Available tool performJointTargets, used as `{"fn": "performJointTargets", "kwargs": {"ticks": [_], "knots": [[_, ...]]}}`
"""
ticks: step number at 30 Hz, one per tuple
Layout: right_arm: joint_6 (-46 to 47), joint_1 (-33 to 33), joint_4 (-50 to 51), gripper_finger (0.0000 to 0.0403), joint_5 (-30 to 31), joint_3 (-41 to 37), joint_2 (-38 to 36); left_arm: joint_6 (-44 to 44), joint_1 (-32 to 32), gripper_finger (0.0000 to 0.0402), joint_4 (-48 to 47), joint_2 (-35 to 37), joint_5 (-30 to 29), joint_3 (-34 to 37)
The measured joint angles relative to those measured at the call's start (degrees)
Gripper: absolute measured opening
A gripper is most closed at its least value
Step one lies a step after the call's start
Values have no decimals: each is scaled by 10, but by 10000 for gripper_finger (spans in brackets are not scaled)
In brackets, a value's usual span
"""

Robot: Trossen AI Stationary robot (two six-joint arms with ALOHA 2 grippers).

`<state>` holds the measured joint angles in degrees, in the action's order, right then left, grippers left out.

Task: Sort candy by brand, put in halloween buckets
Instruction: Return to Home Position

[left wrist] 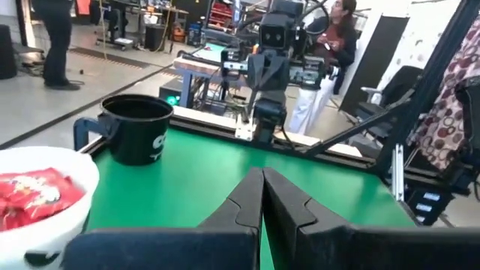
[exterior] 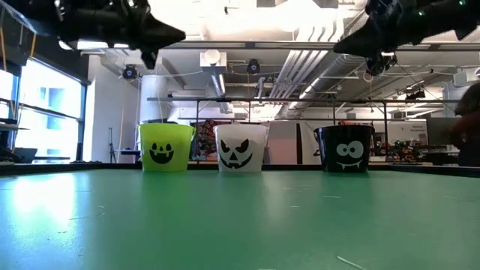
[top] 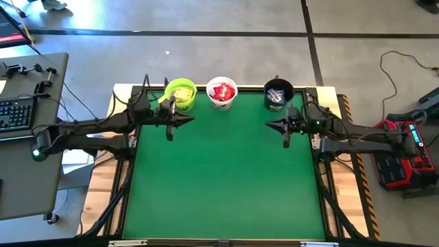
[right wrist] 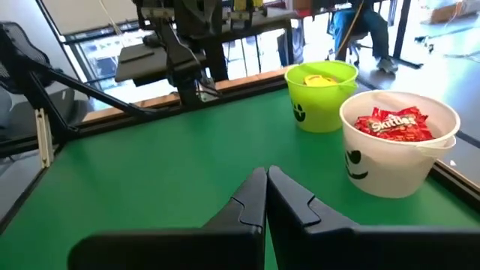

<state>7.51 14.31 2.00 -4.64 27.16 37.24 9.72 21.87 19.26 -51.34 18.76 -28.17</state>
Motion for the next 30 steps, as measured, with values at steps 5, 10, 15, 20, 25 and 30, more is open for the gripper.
{"fn": "performJointTargets", "kwargs": {"ticks": [5, 10, 15, 20, 25, 30], "knots": [[-3, -1, -14, 0, 3, -39, -40, -11, 3, 0, -2, 46, -3, 41], [-14, -12, -24, 0, 12, -64, -77, -9, 3, 0, 0, 102, -14, 87], [-34, -23, 4, 0, 31, -65, -112, -3, 3, 0, -16, 164, -22, 117], [-44, -24, 17, 0, 26, -69, -146, 1, 3, 0, -34, 220, -38, 144], [-32, -24, -23, 0, 21, -122, -183, 5, 3, 0, -35, 250, -40, 162], [-20, -24, -46, 0, 25, -171, -232, 6, 3, 0, -55, 283, -40, 188]]}}
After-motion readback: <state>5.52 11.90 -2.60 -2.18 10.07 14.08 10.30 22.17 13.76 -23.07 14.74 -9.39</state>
